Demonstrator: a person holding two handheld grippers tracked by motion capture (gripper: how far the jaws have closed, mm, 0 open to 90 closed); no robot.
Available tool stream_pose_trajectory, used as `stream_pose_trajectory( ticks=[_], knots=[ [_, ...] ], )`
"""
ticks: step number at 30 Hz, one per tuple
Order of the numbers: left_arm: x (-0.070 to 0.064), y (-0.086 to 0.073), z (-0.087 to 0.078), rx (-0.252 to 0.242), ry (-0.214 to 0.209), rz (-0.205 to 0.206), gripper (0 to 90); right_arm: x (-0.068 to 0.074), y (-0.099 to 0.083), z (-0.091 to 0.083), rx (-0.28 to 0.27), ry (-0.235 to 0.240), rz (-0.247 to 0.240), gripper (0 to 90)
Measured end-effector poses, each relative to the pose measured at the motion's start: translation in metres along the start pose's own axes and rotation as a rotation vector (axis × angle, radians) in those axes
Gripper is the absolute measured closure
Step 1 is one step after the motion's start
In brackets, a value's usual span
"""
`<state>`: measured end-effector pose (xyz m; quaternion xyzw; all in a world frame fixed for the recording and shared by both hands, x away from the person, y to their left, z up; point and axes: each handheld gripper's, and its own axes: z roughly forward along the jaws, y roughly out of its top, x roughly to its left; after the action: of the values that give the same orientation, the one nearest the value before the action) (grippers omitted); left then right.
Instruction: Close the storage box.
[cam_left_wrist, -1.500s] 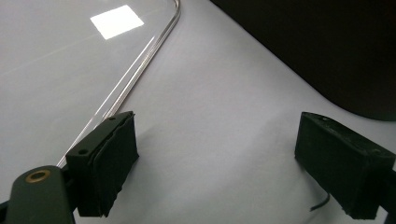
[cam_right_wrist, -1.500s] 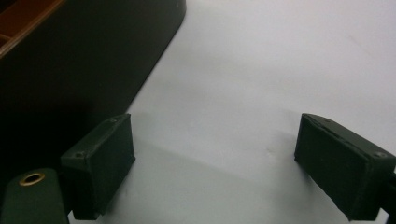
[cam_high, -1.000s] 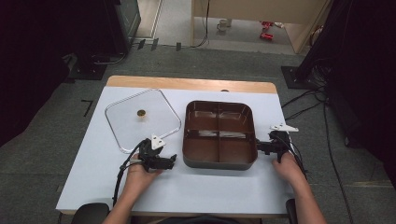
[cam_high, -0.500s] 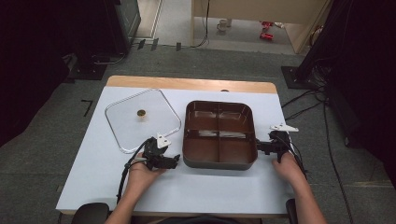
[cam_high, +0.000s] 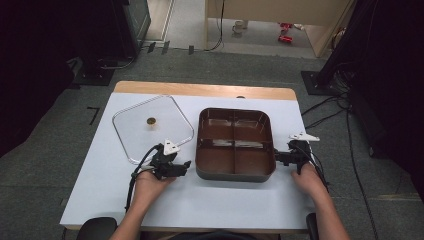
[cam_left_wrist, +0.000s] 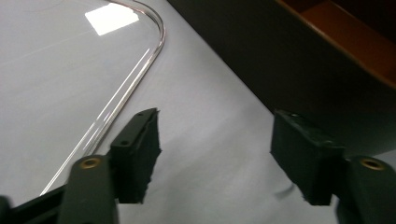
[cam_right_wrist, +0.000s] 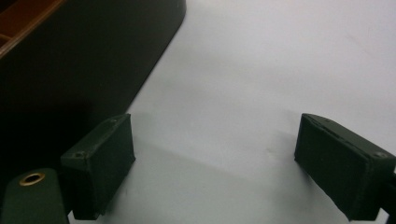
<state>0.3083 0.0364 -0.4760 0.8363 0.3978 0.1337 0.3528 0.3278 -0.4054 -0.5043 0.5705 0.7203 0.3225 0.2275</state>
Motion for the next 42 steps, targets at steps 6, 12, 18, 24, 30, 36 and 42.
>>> stream_pose_trajectory(
  ticks=[6, 12, 18, 24, 30, 36, 42],
  knots=[
    [0.006, 0.006, -0.003, -0.014, -0.024, -0.018, 33.6, 0.0, 0.0, 0.0, 0.0, 0.0, 0.0, 11.6],
    [0.01, 0.013, -0.006, -0.02, -0.036, -0.019, 34.0, 0.0, 0.0, 0.0, 0.0, 0.0, 0.0, 11.5],
    [0.012, 0.019, -0.007, -0.015, -0.027, -0.006, 34.8, 0.0, 0.0, 0.0, 0.0, 0.0, 0.0, 11.5],
    [0.019, 0.031, -0.012, -0.054, -0.024, -0.028, 36.1, 0.0, 0.0, 0.0, -0.001, 0.0, -0.001, 11.5],
    [0.03, 0.039, -0.01, -0.037, -0.027, -0.045, 36.9, 0.0, 0.0, 0.0, -0.001, 0.003, 0.0, 11.3],
    [0.038, 0.046, -0.011, -0.047, -0.029, -0.053, 36.9, 0.0, 0.0, 0.0, -0.001, 0.003, 0.001, 11.4],
    [0.049, 0.048, -0.013, -0.045, -0.025, -0.07, 40.3, 0.0, 0.0, 0.0, -0.001, 0.003, 0.0, 11.3]
  ],
)
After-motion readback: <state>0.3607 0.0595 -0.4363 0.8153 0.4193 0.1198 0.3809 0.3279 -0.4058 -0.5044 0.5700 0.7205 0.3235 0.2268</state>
